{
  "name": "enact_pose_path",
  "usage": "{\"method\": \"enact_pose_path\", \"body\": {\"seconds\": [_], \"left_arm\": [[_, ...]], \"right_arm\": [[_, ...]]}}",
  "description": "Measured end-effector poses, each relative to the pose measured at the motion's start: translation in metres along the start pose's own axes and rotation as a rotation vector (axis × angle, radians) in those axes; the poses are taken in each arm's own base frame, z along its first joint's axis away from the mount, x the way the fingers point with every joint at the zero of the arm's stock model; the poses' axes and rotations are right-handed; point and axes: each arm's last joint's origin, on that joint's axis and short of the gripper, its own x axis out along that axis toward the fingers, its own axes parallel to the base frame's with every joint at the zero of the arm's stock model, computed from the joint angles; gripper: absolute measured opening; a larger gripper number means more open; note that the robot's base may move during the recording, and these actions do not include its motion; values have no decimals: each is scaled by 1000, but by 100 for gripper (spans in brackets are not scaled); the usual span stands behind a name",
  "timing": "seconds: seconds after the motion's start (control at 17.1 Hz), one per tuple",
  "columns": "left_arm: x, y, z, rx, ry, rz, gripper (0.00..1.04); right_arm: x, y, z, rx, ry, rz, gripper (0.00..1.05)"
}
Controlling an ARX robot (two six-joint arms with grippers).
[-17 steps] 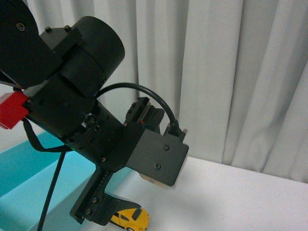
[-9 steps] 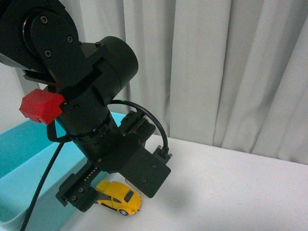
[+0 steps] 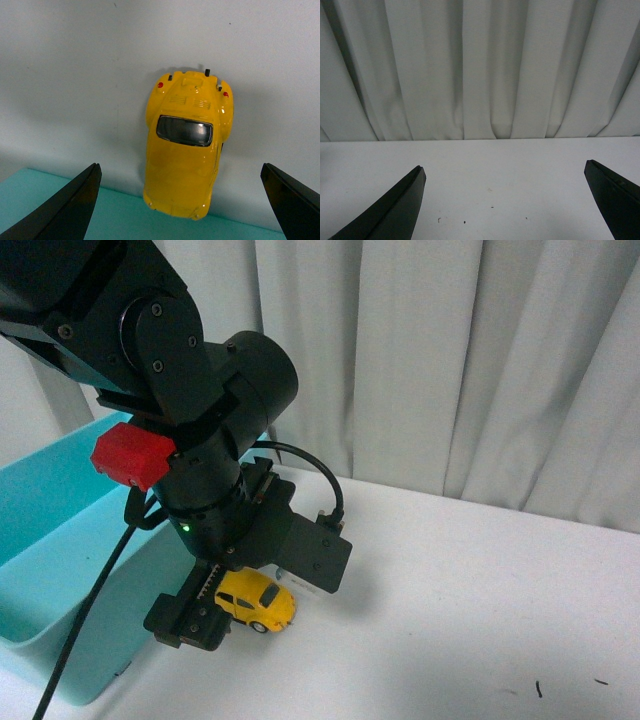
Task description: Wind up and store yellow beetle toy
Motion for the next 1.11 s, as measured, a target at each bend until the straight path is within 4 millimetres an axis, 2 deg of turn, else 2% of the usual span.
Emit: {"method": "enact_pose_path", "body": {"seconds": [0.23, 0.29, 0.53, 0.7, 0.88, 0.99, 1.11], "left_arm": [[12, -1, -1, -42, 8, -16, 98], [14, -1, -1, -42, 7, -20, 93], [16, -2, 0, -41, 4, -23, 61], [15, -1, 0, -24, -2, -30, 41], [9, -4, 6, 78, -40, -67, 40], [-6, -4, 14, 209, -89, -79, 40], [-25, 7, 20, 302, -135, -52, 40]], "right_arm": [[0, 0, 0, 0, 0, 0, 98], [0, 0, 0, 0, 0, 0, 98], [0, 0, 0, 0, 0, 0, 98], [0, 0, 0, 0, 0, 0, 98], [0, 0, 0, 0, 0, 0, 98], [0, 0, 0, 0, 0, 0, 98], [0, 0, 0, 0, 0, 0, 98]]}}
